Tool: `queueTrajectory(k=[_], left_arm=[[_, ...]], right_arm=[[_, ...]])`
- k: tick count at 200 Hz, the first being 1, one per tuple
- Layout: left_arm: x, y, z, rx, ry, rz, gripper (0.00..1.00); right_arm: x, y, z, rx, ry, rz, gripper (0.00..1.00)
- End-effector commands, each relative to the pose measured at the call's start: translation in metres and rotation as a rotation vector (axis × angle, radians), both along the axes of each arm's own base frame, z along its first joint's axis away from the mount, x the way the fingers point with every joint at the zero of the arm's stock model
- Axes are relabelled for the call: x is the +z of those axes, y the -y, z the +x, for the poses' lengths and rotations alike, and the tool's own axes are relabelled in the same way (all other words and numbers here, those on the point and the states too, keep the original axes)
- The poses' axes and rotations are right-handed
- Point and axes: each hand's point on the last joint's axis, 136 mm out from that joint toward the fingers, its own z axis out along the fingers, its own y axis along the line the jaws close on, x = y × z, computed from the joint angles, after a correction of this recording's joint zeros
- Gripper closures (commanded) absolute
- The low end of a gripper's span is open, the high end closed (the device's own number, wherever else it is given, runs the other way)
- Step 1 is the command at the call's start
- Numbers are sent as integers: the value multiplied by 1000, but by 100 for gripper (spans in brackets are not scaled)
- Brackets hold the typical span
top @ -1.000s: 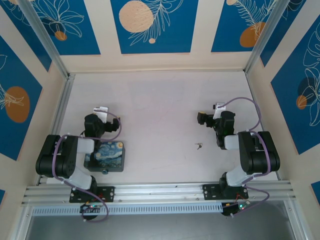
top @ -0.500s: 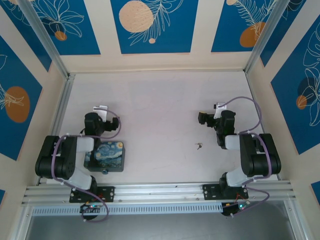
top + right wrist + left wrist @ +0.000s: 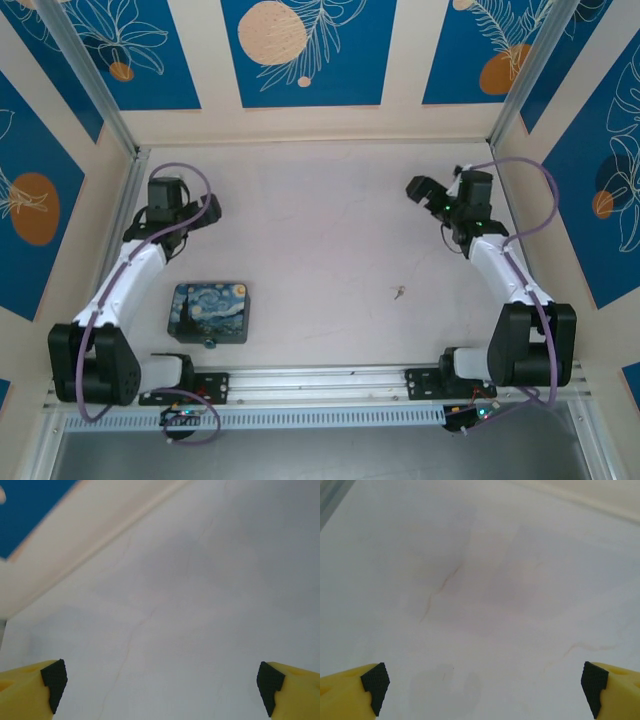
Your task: Unlock a padlock with a key
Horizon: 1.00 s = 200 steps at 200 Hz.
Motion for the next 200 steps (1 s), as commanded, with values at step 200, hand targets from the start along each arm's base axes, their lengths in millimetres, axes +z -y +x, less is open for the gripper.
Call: queueTrajectory(k=[200], left_arm=[[-90, 101, -122, 132, -237, -443, 0]], right_arm=[[-51, -219, -139, 488, -435, 59, 2]])
